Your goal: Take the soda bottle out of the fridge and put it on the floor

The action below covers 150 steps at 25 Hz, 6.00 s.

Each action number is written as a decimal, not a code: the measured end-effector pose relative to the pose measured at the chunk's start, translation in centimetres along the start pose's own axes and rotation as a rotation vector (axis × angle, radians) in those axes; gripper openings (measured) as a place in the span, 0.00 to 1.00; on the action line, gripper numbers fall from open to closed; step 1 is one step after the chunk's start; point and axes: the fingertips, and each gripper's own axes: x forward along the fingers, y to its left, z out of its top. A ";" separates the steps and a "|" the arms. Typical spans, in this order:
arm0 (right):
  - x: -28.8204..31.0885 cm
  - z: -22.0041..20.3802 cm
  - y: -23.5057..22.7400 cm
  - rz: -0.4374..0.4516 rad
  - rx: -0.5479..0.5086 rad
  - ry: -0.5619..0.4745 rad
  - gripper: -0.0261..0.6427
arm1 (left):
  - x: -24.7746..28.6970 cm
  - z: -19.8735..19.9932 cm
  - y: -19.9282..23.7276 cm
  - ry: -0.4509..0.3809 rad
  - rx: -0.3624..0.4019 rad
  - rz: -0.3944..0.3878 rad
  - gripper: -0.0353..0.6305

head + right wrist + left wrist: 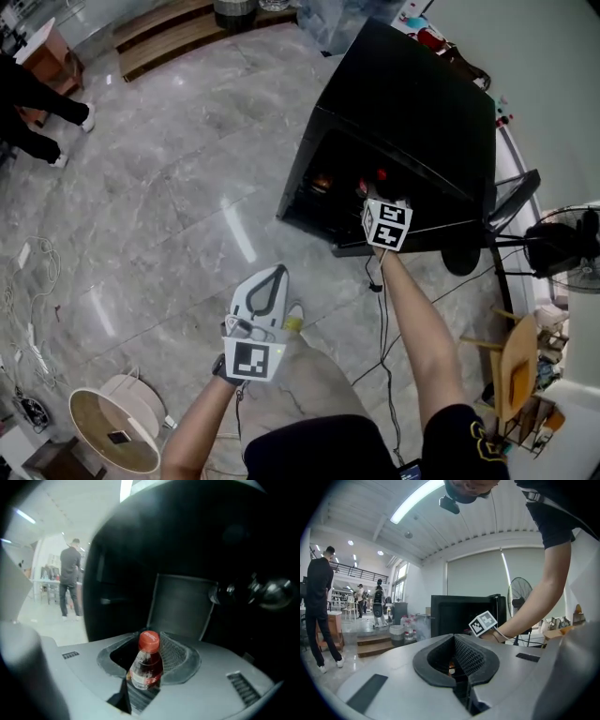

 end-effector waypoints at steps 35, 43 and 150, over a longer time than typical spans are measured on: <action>-12.7 -20.6 31.9 0.682 -0.523 0.420 0.23 | -10.5 -17.7 7.8 0.131 -0.081 0.090 0.08; -12.1 -27.5 35.4 0.744 -0.563 0.542 0.23 | -10.6 -23.3 7.9 0.152 -0.057 0.060 0.08; -24.5 -7.4 24.1 0.313 0.252 0.368 0.03 | -13.1 -5.0 4.7 0.140 -0.133 -0.028 0.08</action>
